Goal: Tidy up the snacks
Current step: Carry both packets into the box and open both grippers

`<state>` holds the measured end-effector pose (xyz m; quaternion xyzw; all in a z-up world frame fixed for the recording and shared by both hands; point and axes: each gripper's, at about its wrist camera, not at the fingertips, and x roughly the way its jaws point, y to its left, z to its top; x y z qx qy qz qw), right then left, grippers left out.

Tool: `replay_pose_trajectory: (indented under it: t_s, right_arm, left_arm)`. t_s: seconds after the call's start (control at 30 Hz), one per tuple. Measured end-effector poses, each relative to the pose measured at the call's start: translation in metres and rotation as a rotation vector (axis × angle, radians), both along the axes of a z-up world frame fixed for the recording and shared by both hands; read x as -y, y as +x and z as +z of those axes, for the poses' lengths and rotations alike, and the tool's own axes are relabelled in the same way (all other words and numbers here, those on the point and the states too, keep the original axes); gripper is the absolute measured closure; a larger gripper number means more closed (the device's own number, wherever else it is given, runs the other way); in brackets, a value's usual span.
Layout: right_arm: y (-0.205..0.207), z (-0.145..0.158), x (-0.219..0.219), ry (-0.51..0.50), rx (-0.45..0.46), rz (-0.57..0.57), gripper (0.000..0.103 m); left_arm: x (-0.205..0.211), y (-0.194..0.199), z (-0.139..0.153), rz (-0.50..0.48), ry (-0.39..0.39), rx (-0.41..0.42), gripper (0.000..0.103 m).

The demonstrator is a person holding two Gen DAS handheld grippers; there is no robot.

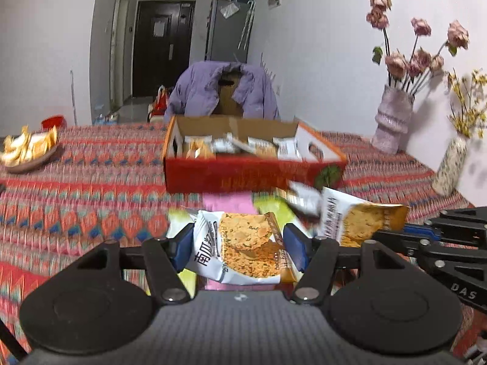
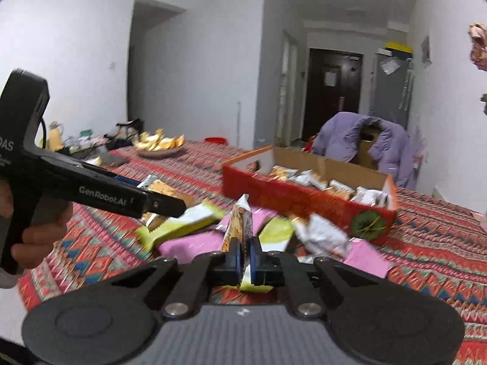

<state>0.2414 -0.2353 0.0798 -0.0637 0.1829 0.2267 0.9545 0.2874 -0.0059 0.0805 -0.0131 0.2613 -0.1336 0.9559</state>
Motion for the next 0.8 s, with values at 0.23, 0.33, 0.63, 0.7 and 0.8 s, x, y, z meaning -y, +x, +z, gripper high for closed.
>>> replay_pose_trajectory:
  t_s: [0.23, 0.33, 0.63, 0.7, 0.8]
  right_arm:
    - [0.096, 0.037, 0.035, 0.009, 0.003, -0.069, 0.098]
    - [0.156, 0.045, 0.045, -0.002, -0.025, -0.096, 0.098]
    - [0.314, 0.001, 0.054, 0.01, -0.281, -0.084, 0.097]
    - [0.335, -0.01, 0.058, 0.038, -0.316, -0.103, 0.095]
    - [0.339, -0.018, 0.057, -0.022, -0.289, -0.193, 0.074]
  left_arm:
    - [0.016, 0.104, 0.033, -0.023, -0.027, 0.013, 0.04]
    - [0.026, 0.161, 0.033, -0.017, -0.018, -0.016, 0.04]
    - [0.048, 0.3, -0.023, 0.063, -0.008, -0.203, 0.032]
    - [0.046, 0.313, -0.034, 0.102, -0.032, -0.207, 0.028]
    - [0.045, 0.319, -0.036, 0.078, -0.034, -0.209, 0.025]
